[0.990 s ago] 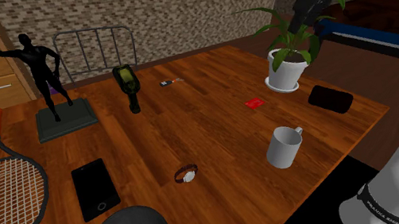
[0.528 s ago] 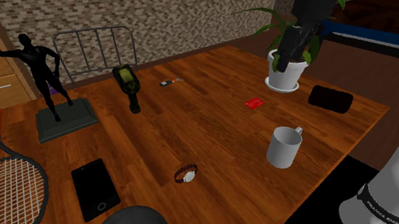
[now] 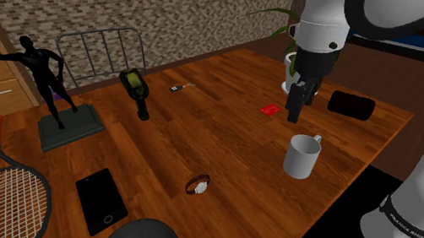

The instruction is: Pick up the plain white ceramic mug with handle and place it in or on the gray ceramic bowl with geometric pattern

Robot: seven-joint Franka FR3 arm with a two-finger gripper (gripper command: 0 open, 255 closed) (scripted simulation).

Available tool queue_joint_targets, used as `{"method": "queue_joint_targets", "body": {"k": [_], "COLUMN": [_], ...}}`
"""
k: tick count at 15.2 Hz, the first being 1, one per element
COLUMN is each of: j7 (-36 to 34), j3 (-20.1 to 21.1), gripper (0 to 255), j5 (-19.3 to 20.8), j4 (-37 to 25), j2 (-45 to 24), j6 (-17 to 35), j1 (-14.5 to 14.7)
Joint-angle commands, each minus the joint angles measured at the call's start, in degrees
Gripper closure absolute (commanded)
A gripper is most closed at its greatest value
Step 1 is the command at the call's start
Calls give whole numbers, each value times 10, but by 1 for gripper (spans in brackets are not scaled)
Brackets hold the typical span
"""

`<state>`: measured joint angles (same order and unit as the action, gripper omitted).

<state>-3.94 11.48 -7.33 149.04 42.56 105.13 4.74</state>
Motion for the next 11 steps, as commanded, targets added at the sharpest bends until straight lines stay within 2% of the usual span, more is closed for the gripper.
{"method": "queue_joint_targets", "body": {"k": [1, 6, 11], "j7": [-3, -13, -14], "j3": [10, 36, 43], "gripper": [0, 0, 0], "j5": [-6, -26, -32], "j4": [26, 79, 108], "j2": [-11, -51, -64], "j6": [15, 54, 93], "j1": [7, 26, 29]}}
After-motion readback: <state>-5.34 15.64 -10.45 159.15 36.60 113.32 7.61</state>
